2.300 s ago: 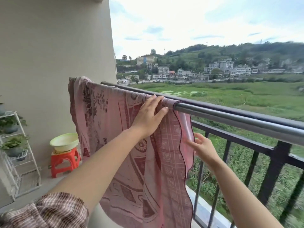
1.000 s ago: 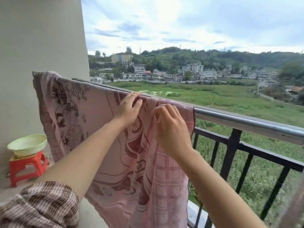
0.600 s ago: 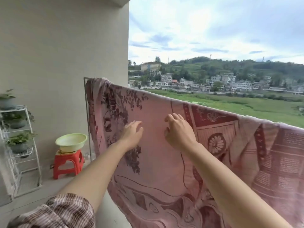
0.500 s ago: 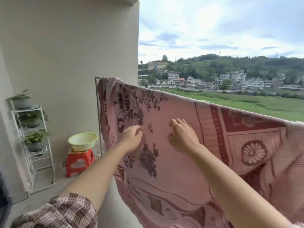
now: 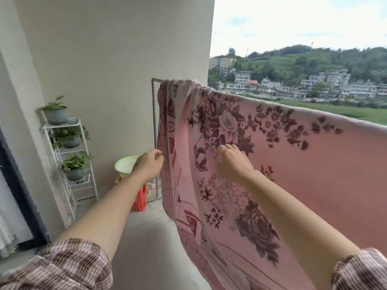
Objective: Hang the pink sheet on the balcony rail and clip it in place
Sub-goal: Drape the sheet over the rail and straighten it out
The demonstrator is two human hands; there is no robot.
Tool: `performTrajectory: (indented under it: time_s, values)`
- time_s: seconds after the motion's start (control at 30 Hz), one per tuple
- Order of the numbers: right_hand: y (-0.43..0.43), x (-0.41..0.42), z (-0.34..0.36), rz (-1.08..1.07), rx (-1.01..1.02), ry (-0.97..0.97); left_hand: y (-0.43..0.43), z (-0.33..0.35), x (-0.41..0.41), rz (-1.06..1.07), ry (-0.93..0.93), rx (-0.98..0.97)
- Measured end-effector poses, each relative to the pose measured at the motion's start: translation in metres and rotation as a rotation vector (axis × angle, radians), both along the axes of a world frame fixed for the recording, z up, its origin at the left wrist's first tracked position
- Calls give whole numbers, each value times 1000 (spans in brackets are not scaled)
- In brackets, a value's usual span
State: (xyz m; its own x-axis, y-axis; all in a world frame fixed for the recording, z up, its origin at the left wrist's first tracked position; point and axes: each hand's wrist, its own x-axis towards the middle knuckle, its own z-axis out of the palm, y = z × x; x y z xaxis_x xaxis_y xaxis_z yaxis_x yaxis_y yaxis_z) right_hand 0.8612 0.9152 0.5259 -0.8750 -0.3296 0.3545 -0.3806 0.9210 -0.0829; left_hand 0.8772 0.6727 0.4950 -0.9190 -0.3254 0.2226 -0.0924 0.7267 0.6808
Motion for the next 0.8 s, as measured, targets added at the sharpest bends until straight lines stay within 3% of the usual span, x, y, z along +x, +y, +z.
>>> performTrajectory:
  time_s: [0.53, 0.8]
  values:
    - [-186, -313, 90, 84, -12, 190, -151, 32, -320, -41, 94, 173]
    - [-255, -455, 142, -4, 49, 387, -206, 38, -476, -172, 98, 346]
